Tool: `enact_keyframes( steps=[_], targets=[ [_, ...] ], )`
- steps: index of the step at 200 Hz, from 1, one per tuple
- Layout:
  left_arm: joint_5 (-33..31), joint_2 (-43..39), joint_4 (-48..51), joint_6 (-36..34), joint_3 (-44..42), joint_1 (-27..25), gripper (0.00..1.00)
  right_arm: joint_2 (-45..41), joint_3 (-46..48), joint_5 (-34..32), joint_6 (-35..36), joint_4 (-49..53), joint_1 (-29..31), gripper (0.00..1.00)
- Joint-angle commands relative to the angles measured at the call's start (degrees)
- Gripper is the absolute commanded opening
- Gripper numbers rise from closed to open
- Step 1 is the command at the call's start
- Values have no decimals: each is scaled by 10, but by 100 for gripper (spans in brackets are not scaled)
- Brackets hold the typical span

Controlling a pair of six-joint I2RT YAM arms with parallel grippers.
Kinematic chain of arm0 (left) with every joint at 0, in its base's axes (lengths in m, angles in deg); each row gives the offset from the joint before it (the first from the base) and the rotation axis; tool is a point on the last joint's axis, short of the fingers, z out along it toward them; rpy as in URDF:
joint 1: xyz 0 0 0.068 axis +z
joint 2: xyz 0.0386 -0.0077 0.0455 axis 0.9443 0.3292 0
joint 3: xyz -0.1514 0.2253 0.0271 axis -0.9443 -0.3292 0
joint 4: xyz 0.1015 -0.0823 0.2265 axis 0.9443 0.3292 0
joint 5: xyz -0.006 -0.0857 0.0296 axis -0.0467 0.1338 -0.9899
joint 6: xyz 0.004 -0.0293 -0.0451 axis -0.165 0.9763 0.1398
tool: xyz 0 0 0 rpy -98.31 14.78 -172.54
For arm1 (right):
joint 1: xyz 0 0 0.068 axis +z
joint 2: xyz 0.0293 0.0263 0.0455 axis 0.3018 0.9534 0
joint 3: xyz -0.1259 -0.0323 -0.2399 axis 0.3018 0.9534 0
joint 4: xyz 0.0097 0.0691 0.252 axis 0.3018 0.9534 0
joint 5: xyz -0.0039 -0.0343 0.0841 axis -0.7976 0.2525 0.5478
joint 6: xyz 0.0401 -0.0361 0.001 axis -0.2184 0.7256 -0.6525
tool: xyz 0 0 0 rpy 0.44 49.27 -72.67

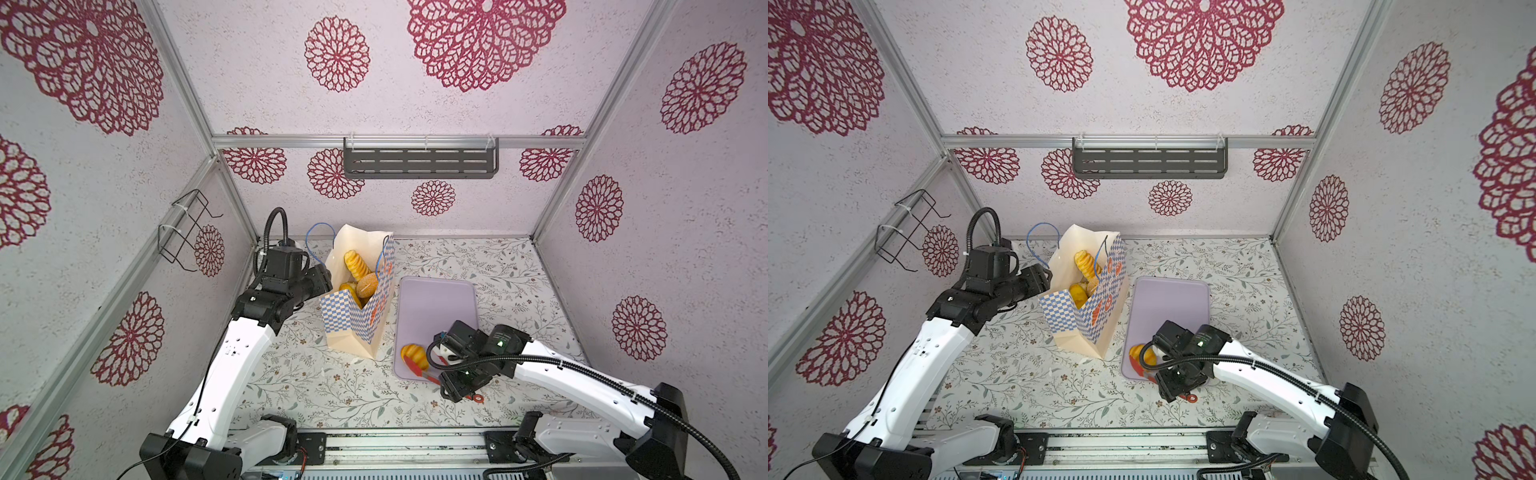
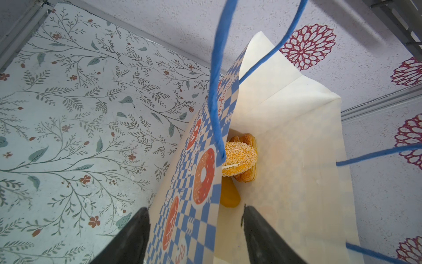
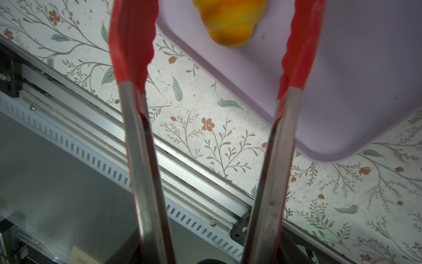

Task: Place the fake bread into the paper bag
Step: 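Lower the tongs and close them on the striped yellow bun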

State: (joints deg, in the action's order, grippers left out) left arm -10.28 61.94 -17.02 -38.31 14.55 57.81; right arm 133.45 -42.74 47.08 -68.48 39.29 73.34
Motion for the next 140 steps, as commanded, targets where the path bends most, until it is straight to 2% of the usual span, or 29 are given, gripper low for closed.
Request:
enact_keyframes(
  steps=[1,86,140],
  targets=[
    [-3,-8,-10,2,-5,1,69,4,-8,-36,-5,10,8,63],
    [-8,-14,-4,-1,-8,1,69,53,-18,-62,5,-4,26,63],
    [-7,-11,-3,-2,-2,1,69,70,-26,-83,5,-11,25,56]
  ],
)
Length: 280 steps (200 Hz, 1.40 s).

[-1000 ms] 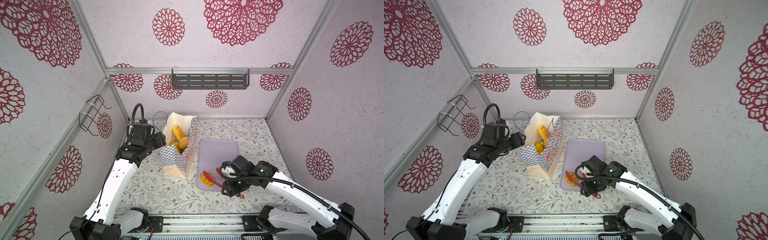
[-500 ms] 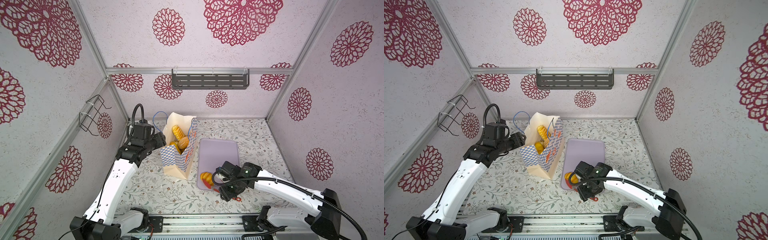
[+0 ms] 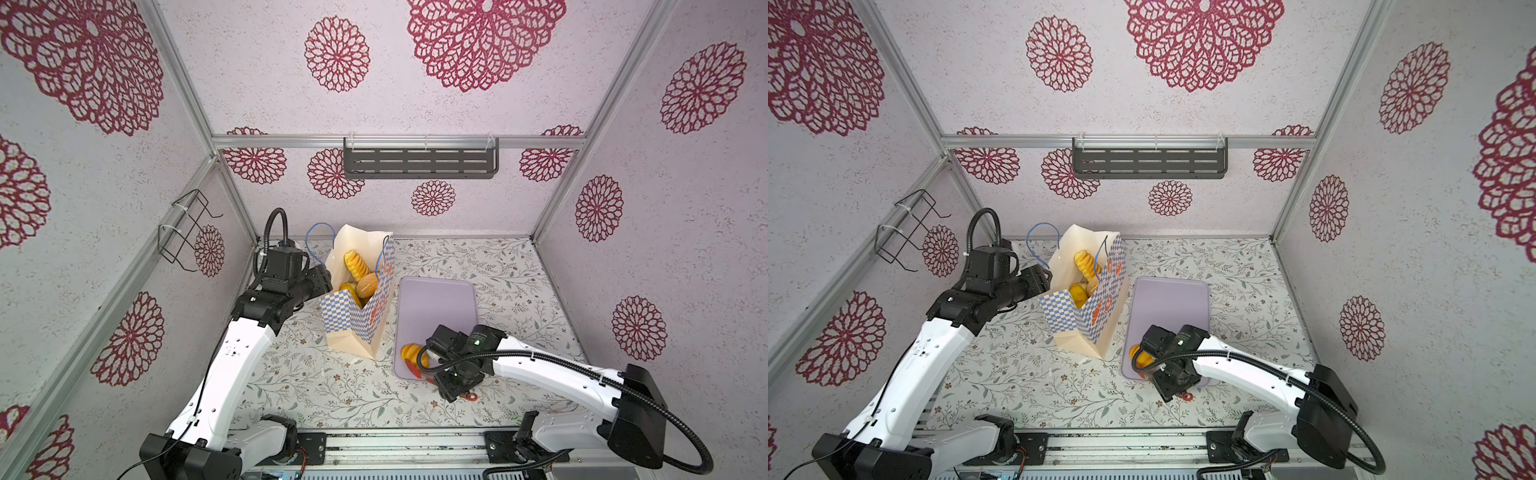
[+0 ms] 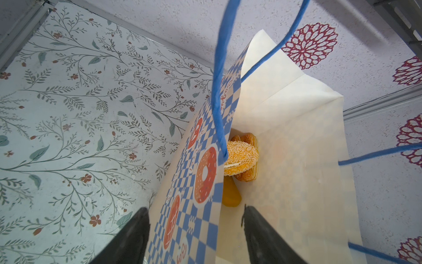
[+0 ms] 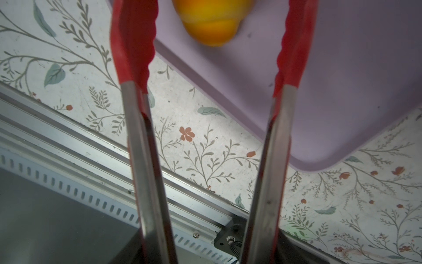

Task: Place the fake bread into the paper bag
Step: 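Lower the tongs and close them on the striped yellow bun, then lift the striped yellow bun with the tongs and carry it toward the bag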

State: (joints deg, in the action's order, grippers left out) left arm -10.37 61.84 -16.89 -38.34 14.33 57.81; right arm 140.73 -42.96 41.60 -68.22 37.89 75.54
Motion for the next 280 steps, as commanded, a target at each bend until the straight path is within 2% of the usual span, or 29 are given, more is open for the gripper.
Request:
enact_keyframes(
  steps=[1,39,101,196,280],
  targets=[
    [-6,-10,-4,-2,0,1,69,-3,-24,-28,3,4,3,56],
    [-5,-7,-4,-2,3,0,69,-8,-31,-33,3,5,3,46],
    [-5,-3,-3,-2,11,0,69,-30,-44,-44,1,10,-24,43],
    [-7,-12,7,-5,23,1,69,-79,-120,-30,35,-13,-185,42],
    [-22,-35,27,-7,32,3,70,-21,-270,-6,59,-79,-274,42]
  ],
)
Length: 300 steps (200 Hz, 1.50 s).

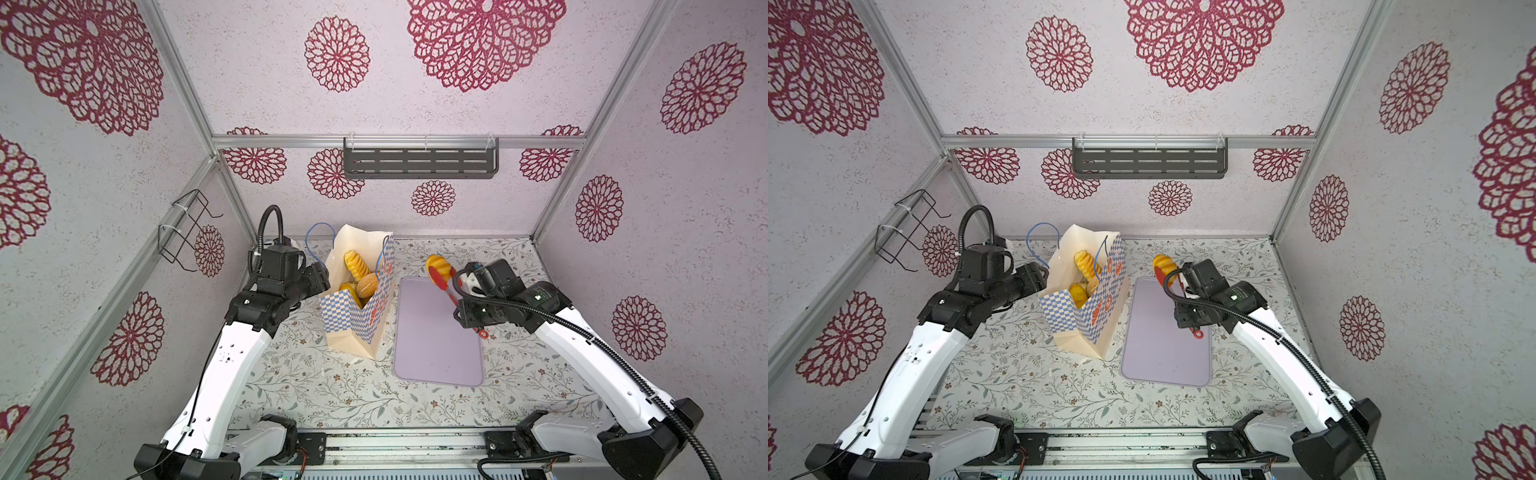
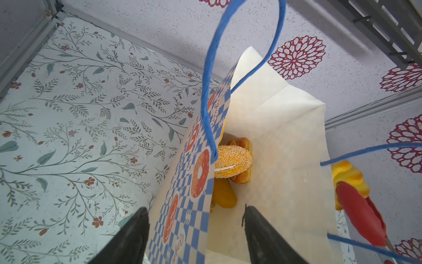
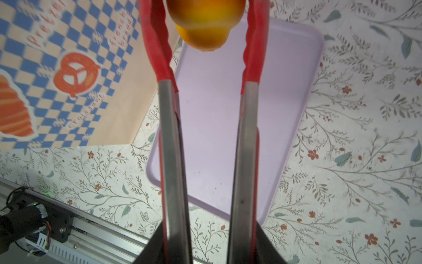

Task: Place the fake bread into the paper bag
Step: 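Lift the striped yellow bun with the tongs and carry it toward the bag, then lower the striped bun into the bag and open the tongs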

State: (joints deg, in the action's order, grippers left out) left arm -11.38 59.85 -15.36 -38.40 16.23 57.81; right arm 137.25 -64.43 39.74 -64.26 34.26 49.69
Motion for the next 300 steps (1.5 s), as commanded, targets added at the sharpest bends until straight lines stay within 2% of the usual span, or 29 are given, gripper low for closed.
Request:
enact_keyframes(
  steps=[1,43,112,155,203,256,300],
  targets=[
    [-12,-15,12,-6,13,3,70,15,-57,14,19,-43,-16,42],
    [-14,-23,15,-2,8,4,70,86,-170,75,43,-62,-20,41],
    [-17,-33,21,2,3,4,70,224,-390,246,83,-55,-20,41],
    [-12,-31,22,3,0,4,70,301,-493,354,100,-16,-20,41],
    [-14,-35,21,3,-5,6,70,306,-479,410,127,21,-14,41],
    [-12,-36,21,3,-7,7,70,270,-405,391,136,16,-9,45],
    [-12,-40,23,3,-7,7,70,267,-400,384,127,1,-9,51]
  ],
)
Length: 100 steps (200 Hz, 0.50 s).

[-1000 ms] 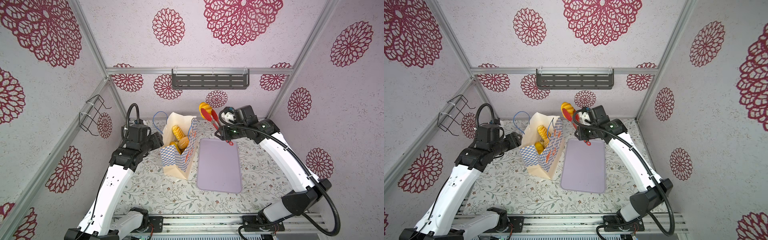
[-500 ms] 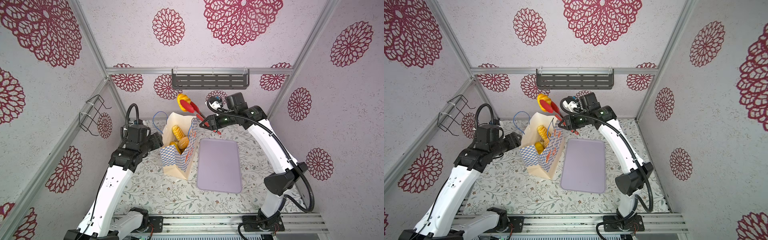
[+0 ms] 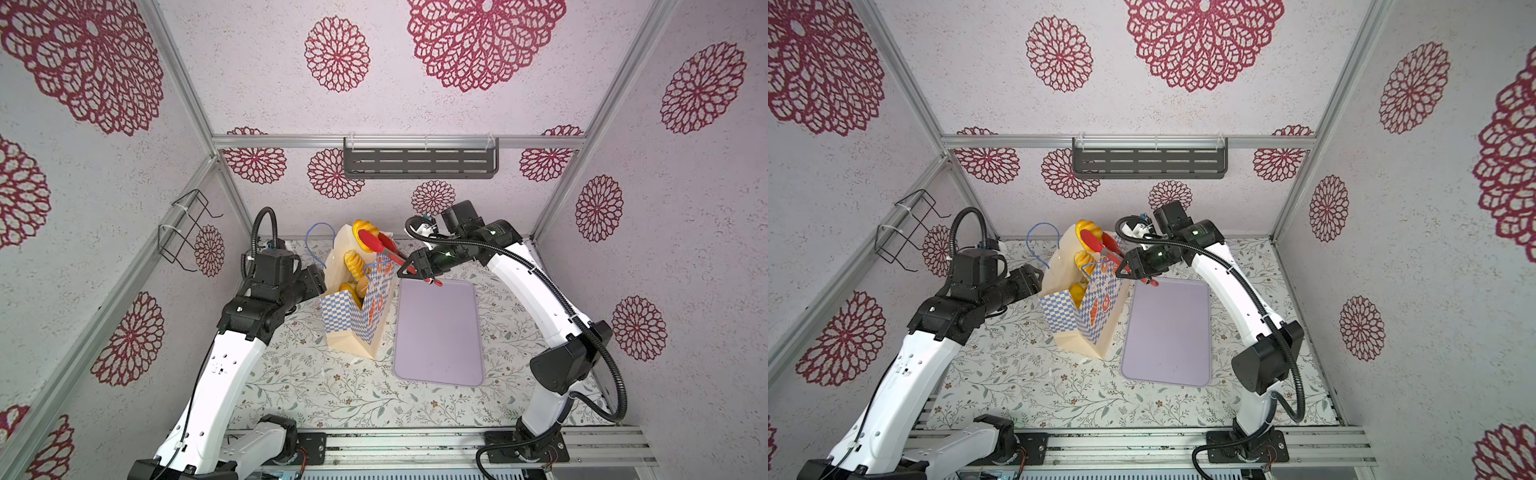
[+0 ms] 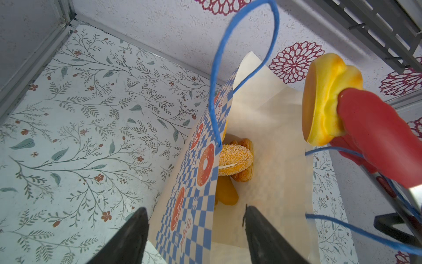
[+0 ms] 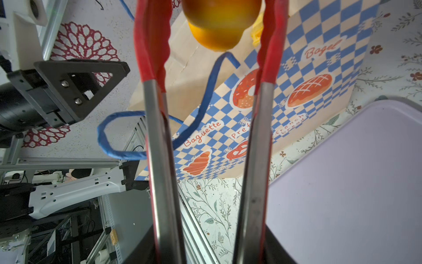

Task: Place the fake bread into the paper bag
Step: 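Lower the striped bun into the bag and open the tongs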

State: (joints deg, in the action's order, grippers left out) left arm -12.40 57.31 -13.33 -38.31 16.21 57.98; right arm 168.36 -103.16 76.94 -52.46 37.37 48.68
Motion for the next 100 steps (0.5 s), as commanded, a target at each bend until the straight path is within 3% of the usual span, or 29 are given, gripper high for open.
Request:
enact_keyframes(
  steps=[1,51,100],
  targets=[
    [-1,-15,3,2,-6,5,70,-45,-13,12,9,-31,1,51],
    [-3,-18,4,2,-7,6,70,-38,-25,4,2,-41,1,61],
    [-7,-18,7,-1,0,6,70,-43,-31,-34,-20,-71,-6,57]
  ],
)
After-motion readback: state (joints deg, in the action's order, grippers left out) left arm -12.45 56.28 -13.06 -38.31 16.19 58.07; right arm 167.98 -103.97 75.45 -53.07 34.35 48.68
